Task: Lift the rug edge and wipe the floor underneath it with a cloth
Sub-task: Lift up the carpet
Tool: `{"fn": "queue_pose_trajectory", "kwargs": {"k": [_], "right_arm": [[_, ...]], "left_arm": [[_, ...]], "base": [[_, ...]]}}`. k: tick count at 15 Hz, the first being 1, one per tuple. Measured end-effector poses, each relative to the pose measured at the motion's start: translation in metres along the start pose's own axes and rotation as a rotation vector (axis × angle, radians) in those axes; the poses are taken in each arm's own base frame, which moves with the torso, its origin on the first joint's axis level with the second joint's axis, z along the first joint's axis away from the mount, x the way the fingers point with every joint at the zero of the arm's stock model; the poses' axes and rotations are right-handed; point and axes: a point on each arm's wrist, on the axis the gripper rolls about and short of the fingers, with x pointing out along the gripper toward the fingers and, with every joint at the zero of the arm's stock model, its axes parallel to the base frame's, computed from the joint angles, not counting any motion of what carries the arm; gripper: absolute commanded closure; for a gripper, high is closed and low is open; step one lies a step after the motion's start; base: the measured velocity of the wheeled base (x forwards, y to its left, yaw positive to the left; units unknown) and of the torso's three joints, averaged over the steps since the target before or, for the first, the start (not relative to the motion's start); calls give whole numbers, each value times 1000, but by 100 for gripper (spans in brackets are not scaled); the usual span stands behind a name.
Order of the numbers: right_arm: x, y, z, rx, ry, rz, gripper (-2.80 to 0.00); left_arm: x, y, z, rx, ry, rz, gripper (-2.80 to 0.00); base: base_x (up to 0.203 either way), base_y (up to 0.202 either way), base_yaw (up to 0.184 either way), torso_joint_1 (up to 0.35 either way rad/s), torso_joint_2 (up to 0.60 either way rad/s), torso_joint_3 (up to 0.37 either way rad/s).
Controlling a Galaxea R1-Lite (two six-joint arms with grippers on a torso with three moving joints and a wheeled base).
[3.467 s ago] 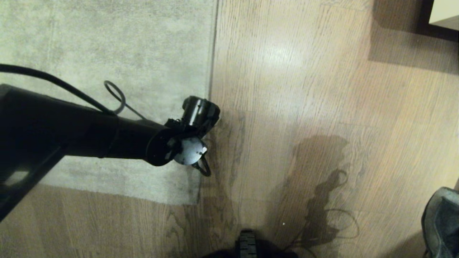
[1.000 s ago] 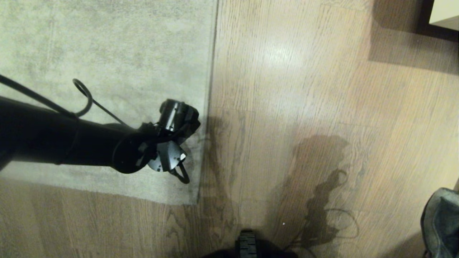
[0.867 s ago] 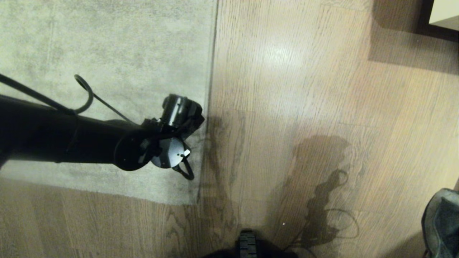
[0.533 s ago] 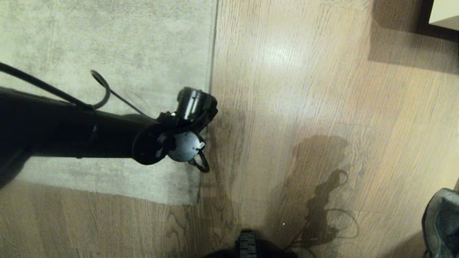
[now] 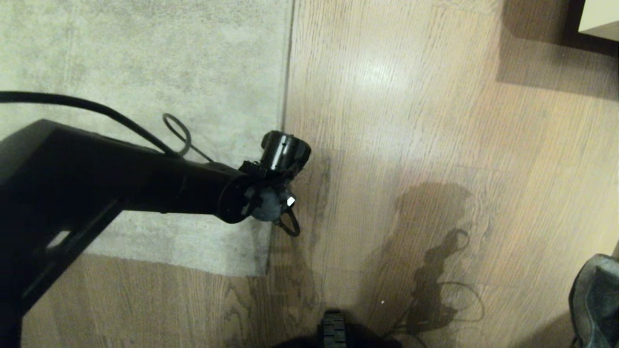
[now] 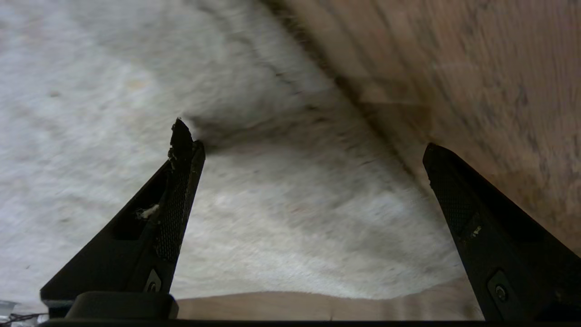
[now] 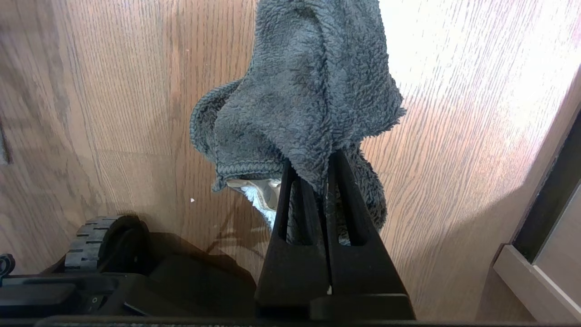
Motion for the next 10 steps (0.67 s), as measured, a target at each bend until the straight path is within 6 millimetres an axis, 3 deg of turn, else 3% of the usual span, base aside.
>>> {"fn": "queue_pose_trajectory", "kwargs": {"k": [4, 10], "right_arm": [[0, 0, 0, 0, 0, 0, 0], [0, 0, 0, 0, 0, 0, 0]], "left_arm": [[10, -2, -6, 17, 27, 2, -280], [18, 12, -22, 65, 81, 13, -280]], "base": [[0, 0, 0, 0, 0, 0], [0, 0, 0, 0, 0, 0]]}}
